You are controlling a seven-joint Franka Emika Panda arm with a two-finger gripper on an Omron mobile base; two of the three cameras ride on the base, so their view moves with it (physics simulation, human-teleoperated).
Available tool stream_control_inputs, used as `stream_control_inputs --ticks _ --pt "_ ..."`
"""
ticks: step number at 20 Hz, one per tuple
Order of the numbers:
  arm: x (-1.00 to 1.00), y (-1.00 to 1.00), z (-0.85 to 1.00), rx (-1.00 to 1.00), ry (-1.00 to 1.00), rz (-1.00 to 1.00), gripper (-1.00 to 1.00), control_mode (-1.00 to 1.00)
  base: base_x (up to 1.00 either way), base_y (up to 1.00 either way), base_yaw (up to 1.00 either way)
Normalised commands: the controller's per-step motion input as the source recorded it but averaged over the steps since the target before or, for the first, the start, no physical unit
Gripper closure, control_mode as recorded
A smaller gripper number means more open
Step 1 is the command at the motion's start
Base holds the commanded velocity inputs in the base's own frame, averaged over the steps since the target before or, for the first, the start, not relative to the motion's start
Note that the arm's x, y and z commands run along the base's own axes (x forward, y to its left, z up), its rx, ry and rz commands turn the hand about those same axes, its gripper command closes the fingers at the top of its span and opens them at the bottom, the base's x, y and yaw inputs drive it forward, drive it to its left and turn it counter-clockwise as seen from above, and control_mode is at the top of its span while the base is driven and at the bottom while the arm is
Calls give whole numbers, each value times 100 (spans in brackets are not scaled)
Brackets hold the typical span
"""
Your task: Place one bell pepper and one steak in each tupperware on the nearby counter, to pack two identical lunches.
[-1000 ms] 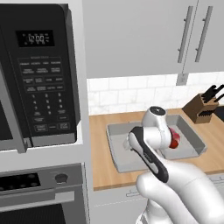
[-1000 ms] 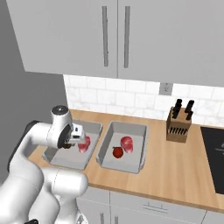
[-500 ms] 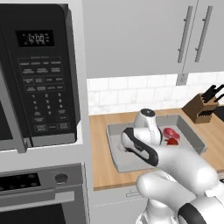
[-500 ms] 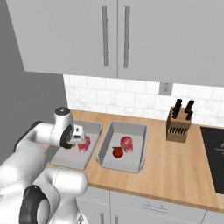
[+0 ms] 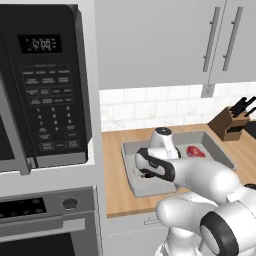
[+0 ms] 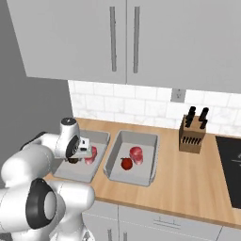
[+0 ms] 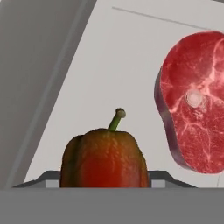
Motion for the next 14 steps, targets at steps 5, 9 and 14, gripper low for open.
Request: stream_control_inputs --ticks 5,9,14 --pt "-3 3 3 0 -2 0 -100 -100 0 0 0" --pt "-3 0 23 0 -4 0 -100 -100 0 0 0" --pt "-55 -18 48 0 -15 -4 -100 -100 0 0 0"
